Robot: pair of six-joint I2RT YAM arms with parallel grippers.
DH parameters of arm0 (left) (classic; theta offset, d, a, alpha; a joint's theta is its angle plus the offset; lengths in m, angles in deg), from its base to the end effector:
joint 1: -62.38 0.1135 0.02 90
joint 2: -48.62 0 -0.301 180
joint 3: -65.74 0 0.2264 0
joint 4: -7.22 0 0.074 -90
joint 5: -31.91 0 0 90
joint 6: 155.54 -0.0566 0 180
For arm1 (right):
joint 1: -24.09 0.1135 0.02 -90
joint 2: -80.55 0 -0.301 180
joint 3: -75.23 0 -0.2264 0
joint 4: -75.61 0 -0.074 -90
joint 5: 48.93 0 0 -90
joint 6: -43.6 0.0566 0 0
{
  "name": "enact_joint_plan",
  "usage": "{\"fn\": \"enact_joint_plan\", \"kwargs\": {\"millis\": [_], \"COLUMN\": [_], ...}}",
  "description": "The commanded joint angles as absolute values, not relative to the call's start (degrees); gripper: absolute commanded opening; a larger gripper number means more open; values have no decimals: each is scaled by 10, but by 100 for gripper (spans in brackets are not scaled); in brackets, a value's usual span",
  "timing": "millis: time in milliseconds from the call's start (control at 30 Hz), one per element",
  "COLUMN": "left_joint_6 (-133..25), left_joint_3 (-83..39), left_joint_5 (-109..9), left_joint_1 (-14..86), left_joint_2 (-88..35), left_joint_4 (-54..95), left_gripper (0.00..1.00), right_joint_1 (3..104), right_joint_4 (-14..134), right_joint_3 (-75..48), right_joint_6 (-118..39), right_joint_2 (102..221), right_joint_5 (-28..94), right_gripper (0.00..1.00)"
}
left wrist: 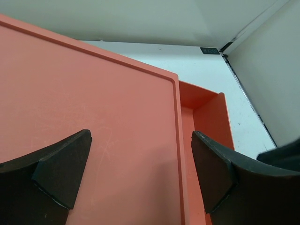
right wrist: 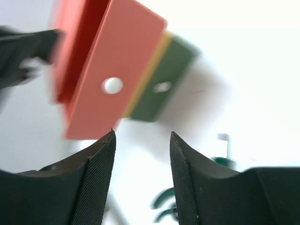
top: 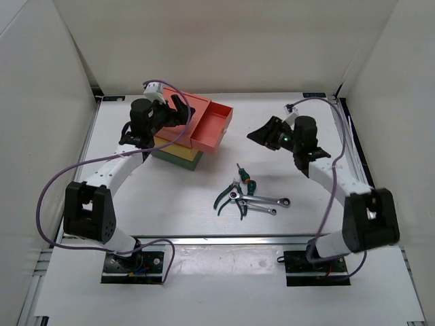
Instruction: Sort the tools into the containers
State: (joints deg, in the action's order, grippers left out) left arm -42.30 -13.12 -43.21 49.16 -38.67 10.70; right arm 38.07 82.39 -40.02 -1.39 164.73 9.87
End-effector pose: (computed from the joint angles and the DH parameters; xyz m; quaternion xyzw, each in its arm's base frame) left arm 0.3429 -0.0955 0.3544 0.0140 0.7743 -0.2909 0.5618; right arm 0.3058 0.1063 0.3108 0.0392 0.7695 0.4791 0.4205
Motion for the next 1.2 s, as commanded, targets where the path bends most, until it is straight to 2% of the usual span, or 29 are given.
{"fn": "enact_joint_plan", "kwargs": {"millis": [0, 33, 100, 167, 233, 267, 300, 367, 700, 867, 1167], "left_joint_6": [-409, -399, -391, -380, -376, -378, -378, -380, -389, -401, -405], "left_joint_3": [-115, -112, -91, -75, -54, -47, -42, -36, -24, -18, -21], "left_joint_5": [-447, -451, -448, -447, -449, -454, -458, -468, -447, -452, -451], "left_joint_1": [495, 495, 496, 495, 495, 495, 495, 495, 494, 495, 495], "left_joint_2": [-368, -363, -351, -335, -322, -319, -307, -298, -250, -245, -249], "left_joint_4": [199, 198, 194, 185, 184, 182, 184, 187, 185, 189, 189], "left_gripper": [99, 99, 100, 99, 99, 99, 99, 99, 99, 99, 99], "right_joint_1": [494, 518, 519, 508, 510, 515, 534, 574, 729, 757, 765], "right_joint_4": [509, 484, 486, 463, 437, 418, 416, 413, 437, 434, 451], "right_joint_3": [-368, -388, -418, -443, -447, -455, -463, -491, -553, -535, -540], "right_joint_6": [-242, -243, -223, -221, -260, -256, -257, -251, -239, -257, -255], "right_joint_2": [1570, 1544, 1519, 1502, 1502, 1496, 1493, 1479, 1473, 1505, 1556], "right_joint_5": [476, 519, 569, 566, 511, 506, 506, 516, 601, 623, 601], "right_gripper": [54, 54, 62, 55, 49, 39, 39, 46, 55, 60, 60]}}
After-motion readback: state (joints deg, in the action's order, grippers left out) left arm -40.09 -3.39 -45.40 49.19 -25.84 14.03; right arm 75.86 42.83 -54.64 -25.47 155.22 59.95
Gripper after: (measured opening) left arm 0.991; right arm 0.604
